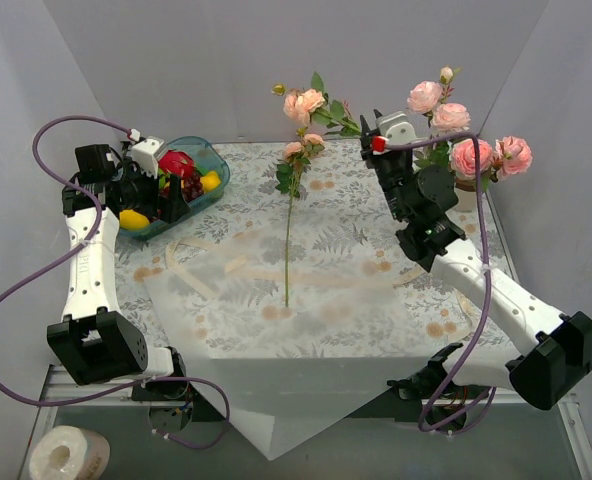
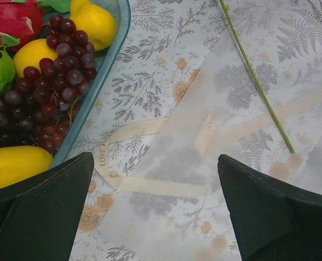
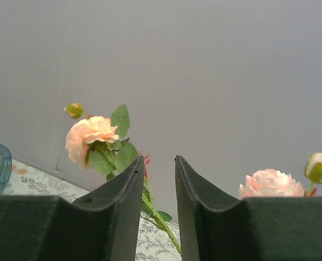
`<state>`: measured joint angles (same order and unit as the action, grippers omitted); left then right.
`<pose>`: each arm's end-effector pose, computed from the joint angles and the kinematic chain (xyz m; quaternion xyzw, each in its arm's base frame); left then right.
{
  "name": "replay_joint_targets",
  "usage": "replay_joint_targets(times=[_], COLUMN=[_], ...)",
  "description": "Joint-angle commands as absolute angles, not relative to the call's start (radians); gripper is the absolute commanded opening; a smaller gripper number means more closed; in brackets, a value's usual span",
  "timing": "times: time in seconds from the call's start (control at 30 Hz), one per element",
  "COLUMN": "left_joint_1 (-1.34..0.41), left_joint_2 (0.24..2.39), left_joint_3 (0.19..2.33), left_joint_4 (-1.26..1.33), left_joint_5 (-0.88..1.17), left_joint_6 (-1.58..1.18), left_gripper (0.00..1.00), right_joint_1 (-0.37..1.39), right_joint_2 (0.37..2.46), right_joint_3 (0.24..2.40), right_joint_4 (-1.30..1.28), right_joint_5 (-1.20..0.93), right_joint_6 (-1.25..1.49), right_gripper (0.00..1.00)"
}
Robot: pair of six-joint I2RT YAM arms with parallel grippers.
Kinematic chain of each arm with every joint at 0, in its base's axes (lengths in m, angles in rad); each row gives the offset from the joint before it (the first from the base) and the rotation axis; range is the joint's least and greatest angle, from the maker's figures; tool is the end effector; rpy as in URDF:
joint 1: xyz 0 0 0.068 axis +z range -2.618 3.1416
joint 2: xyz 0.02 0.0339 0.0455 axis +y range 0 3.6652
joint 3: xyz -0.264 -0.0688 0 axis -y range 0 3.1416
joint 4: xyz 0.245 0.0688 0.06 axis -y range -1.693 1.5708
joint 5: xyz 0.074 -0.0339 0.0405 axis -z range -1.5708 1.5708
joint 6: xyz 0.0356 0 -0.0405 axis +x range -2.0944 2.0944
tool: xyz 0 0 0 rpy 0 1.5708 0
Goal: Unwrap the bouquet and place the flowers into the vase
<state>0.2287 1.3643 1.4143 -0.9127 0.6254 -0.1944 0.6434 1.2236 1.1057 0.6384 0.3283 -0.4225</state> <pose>0.2720 0.0419 0.3659 -0.0831 0.8950 -0.2828 0.3348 0.2261 0.1552 0.4461 -0.1295 0.4978 0.0127 0.8574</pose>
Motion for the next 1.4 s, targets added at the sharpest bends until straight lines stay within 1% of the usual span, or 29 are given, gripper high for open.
replay_joint_targets(times=[0.0, 0.03, 0.1, 0.17, 0.27, 0.37, 0.4, 0.43, 0.5, 0.53, 0.6, 0.63, 0.67, 0.7, 0.83, 0.9, 0.97, 1.1, 1.37], left_joint_1=[0.227, 0.227, 0.227, 0.229, 0.227, 0.229, 0.229, 0.227, 0.227, 0.229, 0.227, 0.227, 0.227, 0.227, 0.227, 0.227, 0.227, 0.227, 0.229], left_joint_2=[1.332, 1.33, 1.327, 1.33, 1.333, 1.335, 1.335, 1.335, 1.336, 1.336, 1.336, 1.335, 1.335, 1.332, 1.327, 1.325, 1.322, 1.316, 1.324], left_joint_3=[1.41, 1.405, 1.397, 1.393, 1.393, 1.391, 1.388, 1.387, 1.385, 1.384, 1.381, 1.373, 1.37, 1.365, 1.347, 1.338, 1.332, 1.325, 1.348], left_joint_4=[-0.907, -0.902, -0.897, -0.897, -0.897, -0.897, -0.897, -0.894, -0.893, -0.891, -0.888, -0.884, -0.882, -0.881, -0.874, -0.873, -0.873, -0.868, -0.882], left_joint_5=[0.643, 0.644, 0.644, 0.644, 0.641, 0.637, 0.637, 0.637, 0.634, 0.635, 0.637, 0.635, 0.635, 0.634, 0.623, 0.618, 0.612, 0.603, 0.581], left_joint_6=[-0.184, -0.186, -0.184, -0.184, -0.18, -0.172, -0.169, -0.169, -0.166, -0.166, -0.167, -0.167, -0.167, -0.164, -0.153, -0.146, -0.138, -0.13, -0.114], left_gripper=[0.98, 0.98, 0.98, 0.98, 0.98, 0.98, 0.98, 0.98, 0.98, 0.98, 0.98, 0.98, 0.98, 0.98, 0.98, 0.98, 0.98, 0.98, 0.98], right_joint_1=[0.647, 0.649, 0.66, 0.675, 0.684, 0.699, 0.707, 0.713, 0.739, 0.747, 0.773, 0.785, 0.814, 0.831, 0.905, 0.948, 0.983, 0.982, 0.902], right_joint_2=[1.267, 1.32, 1.38, 1.439, 1.465, 1.486, 1.491, 1.499, 1.508, 1.529, 1.56, 1.583, 1.588, 1.592, 1.598, 1.604, 1.632, 1.695, 1.896], right_joint_3=[1.228, 1.261, 1.348, 1.364, 1.353, 1.358, 1.358, 1.344, 1.327, 1.322, 1.302, 1.283, 1.225, 1.21, 1.163, 1.116, 1.077, 1.068, 1.207], right_joint_4=[0.476, 0.392, 0.306, 0.273, 0.281, 0.246, 0.241, 0.247, 0.308, 0.337, 0.423, 0.587, 0.67, 0.723, 0.802, 0.946, 1.177, 1.207, 1.157], right_joint_5=[0.236, 0.244, 0.305, 0.365, 0.387, 0.396, 0.399, 0.403, 0.457, 0.483, 0.602, 0.638, 0.676, 0.681, 0.722, 0.791, 0.851, 0.877, 0.919], right_joint_6=[-0.518, -0.538, -0.601, -0.646, -0.681, -0.698, -0.704, -0.715, -0.771, -0.802, -0.941, -1.006, -1.066, -1.142, -1.141, -1.17, -1.277, -1.296, -1.284], right_gripper=[0.42, 0.43, 0.46, 0.48, 0.55, 0.72, 0.84, 0.9, 0.93, 0.93, 0.94, 0.95, 0.94, 0.94, 0.9, 0.89, 0.9, 0.89, 0.84])
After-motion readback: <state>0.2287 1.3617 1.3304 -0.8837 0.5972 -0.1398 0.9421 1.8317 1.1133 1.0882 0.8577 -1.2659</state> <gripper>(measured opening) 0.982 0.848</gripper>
